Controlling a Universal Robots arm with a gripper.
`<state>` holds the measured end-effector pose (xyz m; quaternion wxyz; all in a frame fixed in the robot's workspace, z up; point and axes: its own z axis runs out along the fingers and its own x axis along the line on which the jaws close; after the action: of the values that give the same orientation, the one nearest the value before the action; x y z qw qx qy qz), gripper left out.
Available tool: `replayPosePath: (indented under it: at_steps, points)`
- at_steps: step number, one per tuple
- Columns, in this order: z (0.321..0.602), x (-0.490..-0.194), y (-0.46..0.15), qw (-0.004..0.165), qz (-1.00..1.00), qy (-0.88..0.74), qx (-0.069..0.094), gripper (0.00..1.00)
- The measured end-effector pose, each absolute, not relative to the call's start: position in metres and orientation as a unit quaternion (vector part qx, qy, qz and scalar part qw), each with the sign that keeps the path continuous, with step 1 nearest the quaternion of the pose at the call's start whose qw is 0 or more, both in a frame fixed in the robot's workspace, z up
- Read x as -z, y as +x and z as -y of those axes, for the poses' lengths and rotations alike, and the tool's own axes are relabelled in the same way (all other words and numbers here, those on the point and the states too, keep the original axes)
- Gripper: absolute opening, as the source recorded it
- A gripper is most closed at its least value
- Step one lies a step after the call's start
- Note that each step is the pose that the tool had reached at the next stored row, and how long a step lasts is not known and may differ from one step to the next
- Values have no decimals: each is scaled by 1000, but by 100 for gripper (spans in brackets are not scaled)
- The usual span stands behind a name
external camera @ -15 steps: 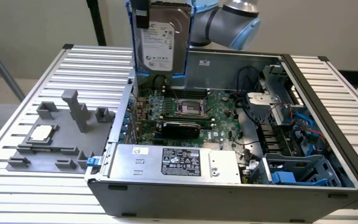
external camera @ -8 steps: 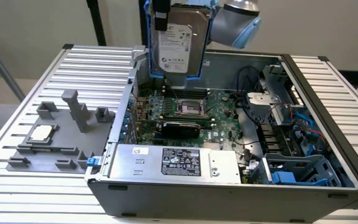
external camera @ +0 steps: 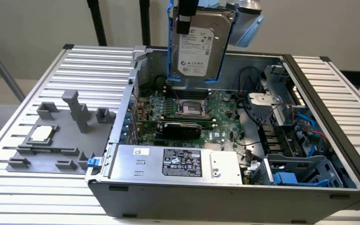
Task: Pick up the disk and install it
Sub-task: 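Pick up the disk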
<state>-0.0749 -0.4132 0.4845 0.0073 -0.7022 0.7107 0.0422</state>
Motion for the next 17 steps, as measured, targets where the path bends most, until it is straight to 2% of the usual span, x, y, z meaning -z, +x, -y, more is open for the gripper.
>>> replayPosePath:
  at_steps: [17]
  points:
    - [444,-485,-24,7,-711,-702,-42,33]
